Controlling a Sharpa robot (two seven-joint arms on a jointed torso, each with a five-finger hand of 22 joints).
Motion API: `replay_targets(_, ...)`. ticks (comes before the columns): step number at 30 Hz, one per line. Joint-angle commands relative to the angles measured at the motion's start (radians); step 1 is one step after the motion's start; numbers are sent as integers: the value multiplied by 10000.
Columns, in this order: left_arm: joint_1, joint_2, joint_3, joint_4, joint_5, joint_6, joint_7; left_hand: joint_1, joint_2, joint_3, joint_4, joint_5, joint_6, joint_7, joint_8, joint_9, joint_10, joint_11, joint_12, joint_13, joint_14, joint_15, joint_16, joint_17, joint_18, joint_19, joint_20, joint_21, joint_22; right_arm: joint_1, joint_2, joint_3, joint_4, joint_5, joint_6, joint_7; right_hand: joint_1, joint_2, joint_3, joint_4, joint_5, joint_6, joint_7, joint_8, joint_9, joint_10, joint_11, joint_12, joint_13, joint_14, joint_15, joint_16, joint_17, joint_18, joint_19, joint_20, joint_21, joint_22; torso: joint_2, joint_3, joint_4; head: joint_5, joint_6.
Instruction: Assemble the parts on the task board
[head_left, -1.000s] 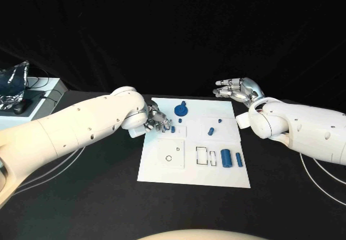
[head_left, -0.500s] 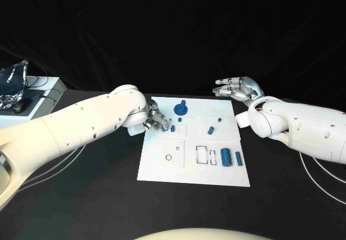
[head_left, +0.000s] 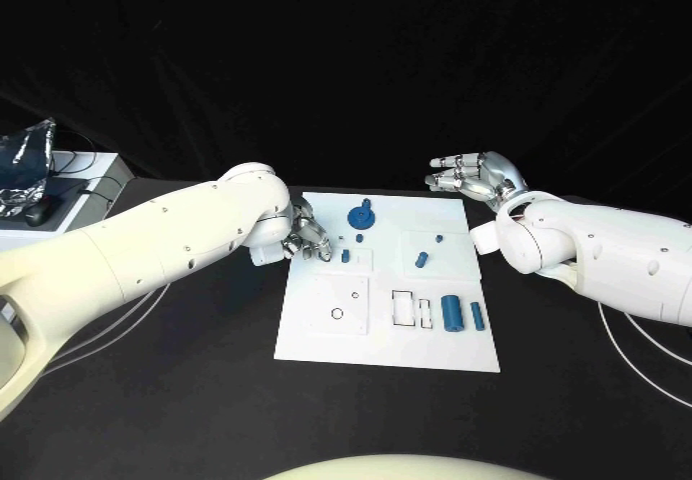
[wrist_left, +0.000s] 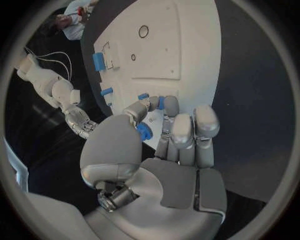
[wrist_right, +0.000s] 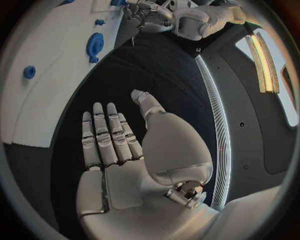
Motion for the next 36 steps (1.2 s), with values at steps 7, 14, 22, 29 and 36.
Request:
replay_targets(7, 33, 116, -3, -178, 132, 668, -79, 411, 267, 271, -381, 170, 409, -316, -129, 81, 139, -87, -94, 76, 91, -11, 91, 115, -110, 32, 23, 76, 1027, -2, 18, 4, 6, -101, 147, 78, -29, -14, -11, -52, 68, 67, 262, -28, 8, 66, -23, -33, -13, 26, -13, -60, -10, -169, -99, 6, -38, -11, -17, 3, 15, -3, -40)
replay_targets(14, 43, 168, -5, -298, 134, 720, -96, 442, 274, 217, -367, 214, 431, -313, -181, 107, 152, -86, -123, 108, 92, -10, 101, 161, -113, 30, 22, 86, 1027, -2, 15, 4, 12, -117, 139, 79, -29, -14, -11, -52, 68, 67, 262, -28, 8, 66, -23, -33, -13, 26, -13, -60, -10, -169, -99, 6, -38, -11, -17, 1, 13, -1, -40)
replay_targets(22, 47, 389, -125, -522, 189, 825, -111, 442, 295, 184, -359, 252, 445, -314, -218, 130, 164, -89, -134, 137, 98, -11, 106, 195, -110, 25, 27, 82, 1022, -1, 29, 4, 20, -128, 137, 84, -37, -8, 20, -82, 74, 70, 261, -27, 9, 70, -26, -32, -12, 26, -14, -60, -11, -170, -89, 5, -37, -10, -4, 4, -5, 15, -41)
replay_targets(29, 46, 508, -171, -638, 268, 919, -164, 287, 512, -47, -465, 247, 498, -350, -286, 200, 200, -108, -140, 229, 116, -20, 106, 248, -114, 44, 42, 108, 1018, 0, 34, 4, 24, -174, 135, 88, -37, -8, 20, -82, 74, 70, 261, -27, 9, 70, -26, -32, -12, 26, -14, -60, -11, -170, -89, 5, -37, -10, -11, 10, 3, -1, -52)
replay_targets(36, 46, 588, -180, -741, 328, 1214, -263, 366, 540, -272, -472, 249, 575, -368, -419, 206, 248, -102, -175, 295, 125, -10, 149, 338, -112, 38, 64, 115, 1018, 0, 46, 4, 23, -209, 136, 91, -30, -9, 41, -103, 82, 78, 262, -26, 9, 69, -23, -32, -12, 27, -16, -60, -10, -173, -112, 5, -41, -12, -17, 6, 12, -3, -50)
